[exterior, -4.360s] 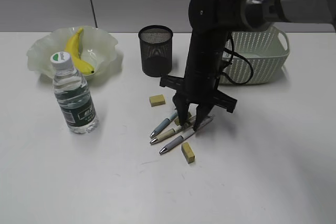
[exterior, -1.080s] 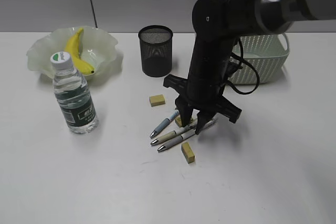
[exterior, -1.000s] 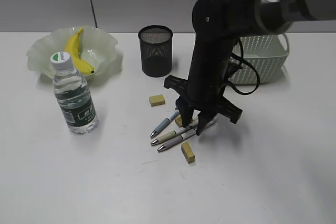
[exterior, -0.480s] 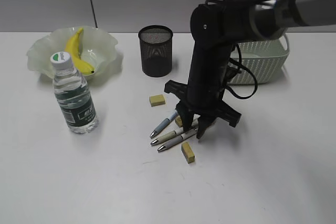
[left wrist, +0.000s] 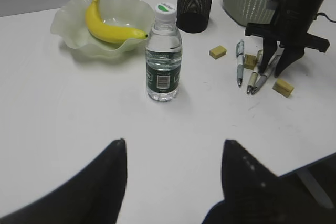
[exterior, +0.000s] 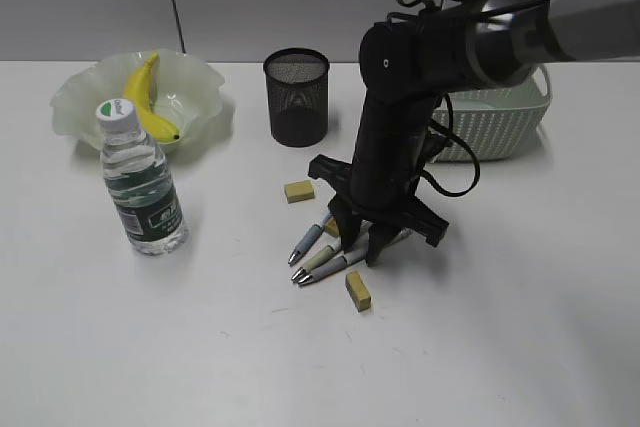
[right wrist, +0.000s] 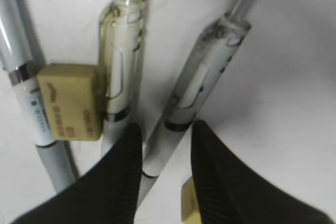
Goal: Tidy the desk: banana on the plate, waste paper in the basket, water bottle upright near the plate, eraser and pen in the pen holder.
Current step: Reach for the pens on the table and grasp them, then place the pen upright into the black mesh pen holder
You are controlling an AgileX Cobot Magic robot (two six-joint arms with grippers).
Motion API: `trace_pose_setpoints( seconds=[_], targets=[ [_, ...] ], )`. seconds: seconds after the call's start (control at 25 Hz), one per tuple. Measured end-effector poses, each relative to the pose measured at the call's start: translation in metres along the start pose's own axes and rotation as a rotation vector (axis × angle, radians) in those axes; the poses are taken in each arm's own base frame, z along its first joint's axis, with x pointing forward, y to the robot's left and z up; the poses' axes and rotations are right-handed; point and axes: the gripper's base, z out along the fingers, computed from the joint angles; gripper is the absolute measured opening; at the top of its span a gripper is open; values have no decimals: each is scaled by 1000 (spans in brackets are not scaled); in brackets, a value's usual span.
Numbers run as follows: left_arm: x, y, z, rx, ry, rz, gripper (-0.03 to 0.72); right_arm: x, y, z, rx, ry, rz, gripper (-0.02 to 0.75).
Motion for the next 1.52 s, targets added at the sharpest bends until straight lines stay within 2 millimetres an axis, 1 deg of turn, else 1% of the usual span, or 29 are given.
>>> trace_pose_setpoints(
  seconds=[0.28,0.36,0.44,0.52,0.64,0.84,0.96,1.12,1.2,1.32,1.4,1.52],
  targets=[
    [0,0,0,0,0,0,430,-2,0,1,4,-22,-13,268],
    [0,0,0,0,0,0,430,-3,-1,6,16,-18,-10,268],
    [0,0,0,0,0,0,430,-3,-1,6,15,-20,-11,263],
    [0,0,0,0,0,0,430,-3,-1,6,19,-24,-14,223],
    [0,0,0,0,0,0,430,-3,-1,6,15,-26,-13,110],
    [0,0,0,0,0,0,430,-6,-3,0,45,-63,-51,111],
    [0,0,0,0,0,0,430,-8,-4,-17,43,-115,-71,111],
    [0,0,0,0,0,0,430,-9,-1,-55,-45,-198,-99,111],
    [0,0,0,0,0,0,430,-9,3,-76,-136,-261,-125,111],
    [0,0,0,0,0,0,430,-11,15,-112,-343,-388,-207,111],
    [0,0,0,0,0,0,430,-13,25,-134,-490,-509,-304,111],
    [0,0,0,0,0,0,430,-15,42,-161,-671,-720,-506,111]
  ],
)
